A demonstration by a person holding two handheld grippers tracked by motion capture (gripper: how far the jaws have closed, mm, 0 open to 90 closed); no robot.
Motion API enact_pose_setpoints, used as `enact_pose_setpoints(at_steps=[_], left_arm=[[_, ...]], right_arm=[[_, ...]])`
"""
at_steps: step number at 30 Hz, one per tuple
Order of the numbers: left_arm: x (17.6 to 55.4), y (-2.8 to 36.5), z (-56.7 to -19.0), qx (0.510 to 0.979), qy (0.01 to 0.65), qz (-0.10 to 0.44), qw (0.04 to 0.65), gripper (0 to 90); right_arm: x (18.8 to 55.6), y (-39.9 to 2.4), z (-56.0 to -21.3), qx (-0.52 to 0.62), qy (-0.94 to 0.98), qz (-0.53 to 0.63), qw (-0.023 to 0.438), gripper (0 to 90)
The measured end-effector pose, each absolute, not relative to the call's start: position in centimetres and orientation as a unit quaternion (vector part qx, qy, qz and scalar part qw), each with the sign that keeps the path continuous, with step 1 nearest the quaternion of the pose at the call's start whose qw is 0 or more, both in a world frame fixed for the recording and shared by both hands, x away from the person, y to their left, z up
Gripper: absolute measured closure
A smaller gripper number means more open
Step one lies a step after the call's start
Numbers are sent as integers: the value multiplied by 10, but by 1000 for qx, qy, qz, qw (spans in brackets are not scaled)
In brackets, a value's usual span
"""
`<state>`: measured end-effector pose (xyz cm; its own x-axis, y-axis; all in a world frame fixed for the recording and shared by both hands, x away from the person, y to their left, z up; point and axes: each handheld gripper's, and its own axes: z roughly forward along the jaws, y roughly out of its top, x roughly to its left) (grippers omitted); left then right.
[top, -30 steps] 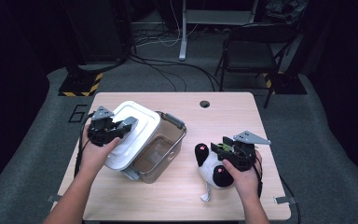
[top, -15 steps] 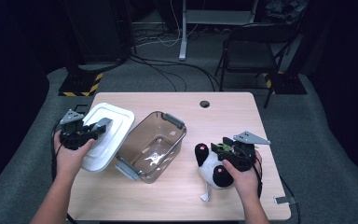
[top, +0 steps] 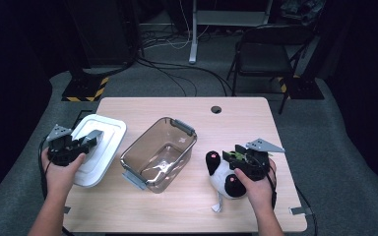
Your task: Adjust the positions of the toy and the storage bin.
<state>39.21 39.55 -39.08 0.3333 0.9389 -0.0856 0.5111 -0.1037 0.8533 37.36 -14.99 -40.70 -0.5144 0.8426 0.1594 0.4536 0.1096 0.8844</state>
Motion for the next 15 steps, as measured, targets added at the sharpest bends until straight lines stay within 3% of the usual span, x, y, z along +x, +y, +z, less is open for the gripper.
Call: enact_pose_setpoints(at_steps=[15], left_arm=[[390, 403, -441, 691, 536, 251, 415, 668]], right_arm=[[374, -151, -409, 453, 717, 489, 201, 407]])
